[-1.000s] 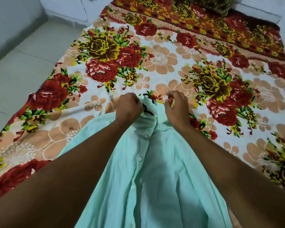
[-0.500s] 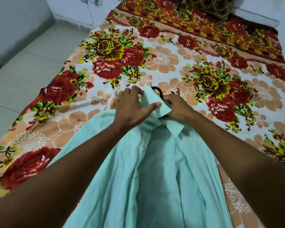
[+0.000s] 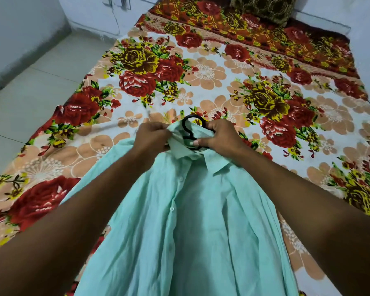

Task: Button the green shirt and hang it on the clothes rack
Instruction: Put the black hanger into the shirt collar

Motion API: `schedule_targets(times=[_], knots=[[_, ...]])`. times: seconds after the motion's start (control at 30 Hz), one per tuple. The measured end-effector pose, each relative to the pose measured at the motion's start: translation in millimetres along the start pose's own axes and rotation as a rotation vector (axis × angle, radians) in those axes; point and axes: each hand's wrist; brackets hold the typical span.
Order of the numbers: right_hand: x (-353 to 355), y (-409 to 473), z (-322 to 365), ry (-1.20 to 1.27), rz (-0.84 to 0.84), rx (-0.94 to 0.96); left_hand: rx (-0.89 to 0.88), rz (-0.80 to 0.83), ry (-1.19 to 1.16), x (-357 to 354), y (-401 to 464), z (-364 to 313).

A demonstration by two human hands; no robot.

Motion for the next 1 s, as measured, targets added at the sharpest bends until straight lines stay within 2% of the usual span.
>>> schedule_targets(times=[0.07, 0.13, 0.27, 0.37, 0.53, 0.63, 0.8, 0.9, 1.0], knots=[[0, 0, 2, -0.035, -0.001, -0.007, 0.227, -0.01, -0.187, 10, 9, -3], [0, 0, 2, -0.066, -0.006, -0.003, 0.413, -0.01, -0.227, 18, 13, -3], [-1, -1, 7, -0.113, 0.002, 0.003, 0.518, -0.024, -0.266, 18, 14, -7], [1, -1, 10, -0.129, 0.012, -0.007, 0.474, -0.023, -0.253, 9, 14, -11], [10, 2, 13, -0.171, 0.094, -0.045, 0.083, 0.068, 0.239, 11, 21, 4], [18, 4, 14, -0.211, 0.155, -0.065, 0.015, 0.06, 0.238, 10, 19, 8], [28, -1, 14, -0.126, 0.166, -0.148, 0.08, -0.004, 0.158, 2, 24, 13], [27, -1, 15, 0.0, 0.24, -0.309, 0.198, -0.036, 0.13, 2, 27, 13], [24, 2, 16, 0.251, 0.28, -0.49, 0.308, -0.039, 0.078, 3, 29, 18]])
Point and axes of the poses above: each hand's wrist, its own y-axis towards the middle knuckle, its own x-axis out of the back of the hand, z = x × y, and after that the axes turned 14 degrees about -y, right-handed
